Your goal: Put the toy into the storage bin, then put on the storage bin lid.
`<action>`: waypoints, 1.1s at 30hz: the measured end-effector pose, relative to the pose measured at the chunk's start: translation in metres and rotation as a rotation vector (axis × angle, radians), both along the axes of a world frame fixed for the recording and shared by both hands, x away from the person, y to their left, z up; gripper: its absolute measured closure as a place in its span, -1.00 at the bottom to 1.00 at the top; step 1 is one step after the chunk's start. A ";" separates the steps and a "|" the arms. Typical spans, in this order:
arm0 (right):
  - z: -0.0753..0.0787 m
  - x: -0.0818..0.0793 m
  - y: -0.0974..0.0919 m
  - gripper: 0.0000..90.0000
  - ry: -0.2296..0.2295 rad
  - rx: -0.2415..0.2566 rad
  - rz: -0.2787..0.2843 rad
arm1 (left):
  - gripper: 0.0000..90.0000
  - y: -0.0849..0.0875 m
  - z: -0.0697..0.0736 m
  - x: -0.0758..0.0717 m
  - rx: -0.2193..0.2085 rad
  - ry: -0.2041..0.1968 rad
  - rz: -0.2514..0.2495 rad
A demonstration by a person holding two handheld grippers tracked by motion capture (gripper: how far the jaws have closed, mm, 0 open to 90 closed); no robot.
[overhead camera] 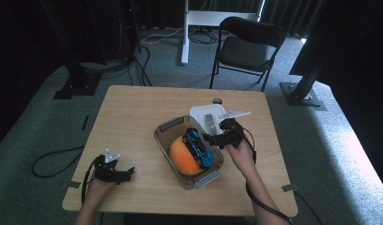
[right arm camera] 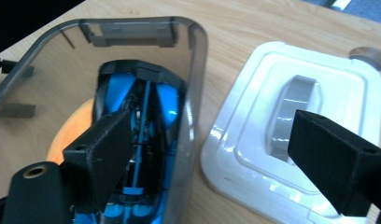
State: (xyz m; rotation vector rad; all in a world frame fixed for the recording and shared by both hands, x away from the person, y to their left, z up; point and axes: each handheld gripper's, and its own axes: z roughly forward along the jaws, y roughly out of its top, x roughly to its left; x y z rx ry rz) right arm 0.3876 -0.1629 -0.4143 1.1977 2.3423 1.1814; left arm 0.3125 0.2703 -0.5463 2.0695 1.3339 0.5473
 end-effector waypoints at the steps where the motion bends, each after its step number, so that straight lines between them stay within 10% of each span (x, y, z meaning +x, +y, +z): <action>1: -0.001 0.001 -0.004 -0.70 -0.006 0.000 -0.012 | -0.97 0.000 0.000 0.000 0.000 0.000 0.000; 17: -0.030 0.023 -0.041 -0.72 0.048 -0.068 -0.162 | -0.97 0.000 0.000 -0.001 -0.002 0.001 0.004; 33: -0.069 0.038 -0.057 -0.73 0.064 -0.031 -0.175 | -0.97 0.000 0.000 -0.001 -0.002 0.001 0.004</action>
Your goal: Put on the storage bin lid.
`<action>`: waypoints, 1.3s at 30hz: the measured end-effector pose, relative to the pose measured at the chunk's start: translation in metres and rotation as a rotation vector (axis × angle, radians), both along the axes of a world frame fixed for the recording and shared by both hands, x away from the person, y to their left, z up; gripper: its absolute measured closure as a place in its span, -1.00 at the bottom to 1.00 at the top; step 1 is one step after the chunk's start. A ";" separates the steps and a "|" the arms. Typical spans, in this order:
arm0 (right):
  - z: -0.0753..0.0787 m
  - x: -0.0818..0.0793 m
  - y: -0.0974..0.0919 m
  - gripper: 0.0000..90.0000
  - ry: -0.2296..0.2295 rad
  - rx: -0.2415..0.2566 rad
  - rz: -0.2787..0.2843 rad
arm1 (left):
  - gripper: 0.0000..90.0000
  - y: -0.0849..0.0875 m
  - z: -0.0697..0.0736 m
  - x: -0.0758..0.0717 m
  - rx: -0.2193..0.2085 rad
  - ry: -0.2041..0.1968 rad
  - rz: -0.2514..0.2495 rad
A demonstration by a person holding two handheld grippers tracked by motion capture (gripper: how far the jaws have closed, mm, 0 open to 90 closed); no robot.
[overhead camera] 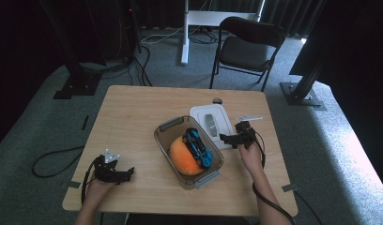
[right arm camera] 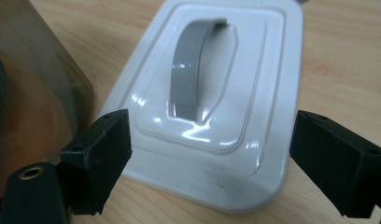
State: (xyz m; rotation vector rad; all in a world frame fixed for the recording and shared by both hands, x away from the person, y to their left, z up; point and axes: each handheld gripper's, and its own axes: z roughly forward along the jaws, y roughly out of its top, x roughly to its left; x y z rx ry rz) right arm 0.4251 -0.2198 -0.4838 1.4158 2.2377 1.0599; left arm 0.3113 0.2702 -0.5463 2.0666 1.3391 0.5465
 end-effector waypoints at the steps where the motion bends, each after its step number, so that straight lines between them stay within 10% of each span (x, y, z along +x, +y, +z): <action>1: -0.001 0.000 0.000 -0.73 -0.007 0.008 0.002 | -0.97 0.000 0.000 0.000 0.000 0.000 0.000; 23: -0.010 0.018 0.028 -0.75 -0.037 -0.018 -0.040 | -0.97 0.000 0.000 0.000 0.000 0.000 0.000; 39: -0.016 0.048 0.047 -0.70 0.026 0.006 -0.048 | -0.97 0.000 0.000 0.000 0.000 0.000 0.000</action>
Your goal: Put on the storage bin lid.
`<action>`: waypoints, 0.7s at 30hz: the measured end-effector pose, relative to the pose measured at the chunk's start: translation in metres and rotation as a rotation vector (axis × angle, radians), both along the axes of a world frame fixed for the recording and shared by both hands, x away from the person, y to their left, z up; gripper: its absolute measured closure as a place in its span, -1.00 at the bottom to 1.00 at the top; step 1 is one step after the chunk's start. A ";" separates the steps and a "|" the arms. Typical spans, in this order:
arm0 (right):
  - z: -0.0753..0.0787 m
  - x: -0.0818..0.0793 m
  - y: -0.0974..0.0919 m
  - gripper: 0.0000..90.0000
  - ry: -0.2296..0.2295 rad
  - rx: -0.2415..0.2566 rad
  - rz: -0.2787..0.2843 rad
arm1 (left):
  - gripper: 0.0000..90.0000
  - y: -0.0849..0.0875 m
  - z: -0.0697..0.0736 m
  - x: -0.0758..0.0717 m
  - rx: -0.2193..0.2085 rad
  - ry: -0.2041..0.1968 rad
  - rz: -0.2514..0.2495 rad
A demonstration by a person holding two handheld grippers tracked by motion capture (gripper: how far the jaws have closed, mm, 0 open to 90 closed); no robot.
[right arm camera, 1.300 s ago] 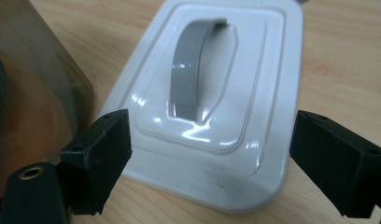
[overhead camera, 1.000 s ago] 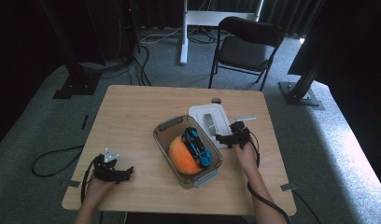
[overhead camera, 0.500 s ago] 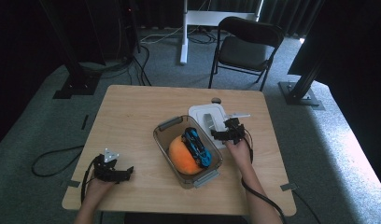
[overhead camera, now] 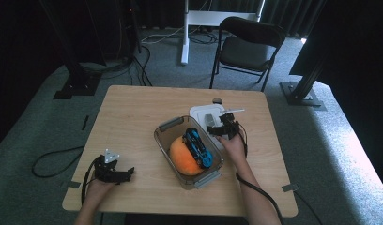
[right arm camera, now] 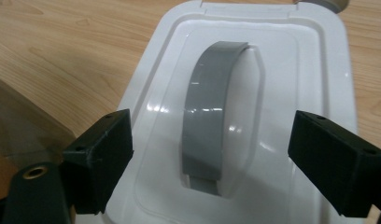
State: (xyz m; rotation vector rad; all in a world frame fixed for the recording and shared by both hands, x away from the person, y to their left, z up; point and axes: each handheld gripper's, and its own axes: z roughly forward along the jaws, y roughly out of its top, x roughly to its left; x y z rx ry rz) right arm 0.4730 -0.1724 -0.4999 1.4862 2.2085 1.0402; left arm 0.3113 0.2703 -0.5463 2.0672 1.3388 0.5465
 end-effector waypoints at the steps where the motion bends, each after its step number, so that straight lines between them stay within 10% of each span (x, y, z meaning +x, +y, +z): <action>1: -0.001 0.002 0.003 -0.65 0.003 -0.017 -0.003 | -0.97 0.000 0.000 0.000 0.000 0.000 0.000; 21: -0.023 0.001 0.011 0.25 0.036 -0.083 -0.027 | -0.97 0.000 0.000 0.000 0.000 0.000 0.000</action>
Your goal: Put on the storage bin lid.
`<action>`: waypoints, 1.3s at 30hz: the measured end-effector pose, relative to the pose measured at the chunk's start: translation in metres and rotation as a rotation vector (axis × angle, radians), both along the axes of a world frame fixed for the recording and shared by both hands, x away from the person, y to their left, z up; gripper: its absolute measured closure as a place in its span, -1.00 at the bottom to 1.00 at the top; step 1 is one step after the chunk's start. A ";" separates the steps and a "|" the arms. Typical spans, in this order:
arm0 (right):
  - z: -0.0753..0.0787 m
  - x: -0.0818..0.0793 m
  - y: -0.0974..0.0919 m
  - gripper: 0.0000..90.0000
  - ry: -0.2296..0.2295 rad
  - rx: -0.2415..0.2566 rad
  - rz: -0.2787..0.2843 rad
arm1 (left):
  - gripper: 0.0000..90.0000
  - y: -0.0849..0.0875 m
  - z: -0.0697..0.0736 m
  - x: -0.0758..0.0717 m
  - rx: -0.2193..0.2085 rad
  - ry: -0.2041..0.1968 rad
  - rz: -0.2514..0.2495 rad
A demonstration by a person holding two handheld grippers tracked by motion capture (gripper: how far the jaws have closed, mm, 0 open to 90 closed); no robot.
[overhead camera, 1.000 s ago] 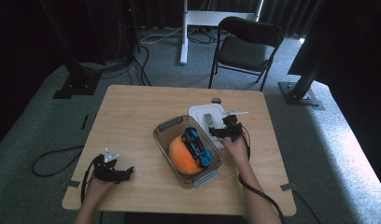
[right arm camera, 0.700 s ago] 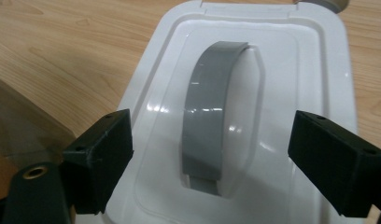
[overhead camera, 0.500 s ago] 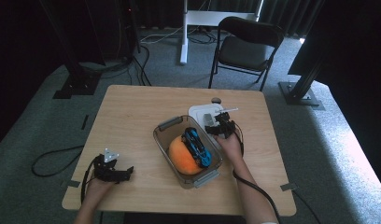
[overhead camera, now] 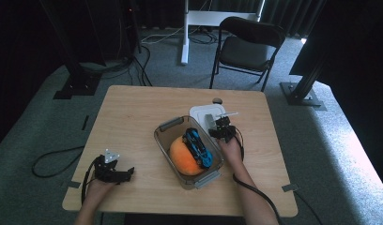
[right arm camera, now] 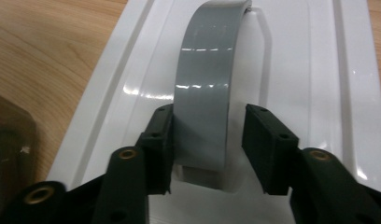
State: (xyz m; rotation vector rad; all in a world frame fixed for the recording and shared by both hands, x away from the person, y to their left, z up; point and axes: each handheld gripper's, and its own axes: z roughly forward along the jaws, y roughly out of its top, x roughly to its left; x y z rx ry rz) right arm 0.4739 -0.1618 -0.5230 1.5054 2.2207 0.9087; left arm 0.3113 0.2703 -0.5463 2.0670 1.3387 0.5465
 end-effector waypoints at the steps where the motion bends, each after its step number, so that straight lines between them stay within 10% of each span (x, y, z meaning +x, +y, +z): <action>1: 0.000 0.000 0.000 0.31 -0.002 -0.004 0.003 | -0.97 0.000 0.000 0.000 0.000 0.000 0.000; 39: 0.049 -0.035 -0.058 0.50 -0.075 0.013 -0.040 | -0.97 0.000 0.000 0.000 0.000 0.000 0.000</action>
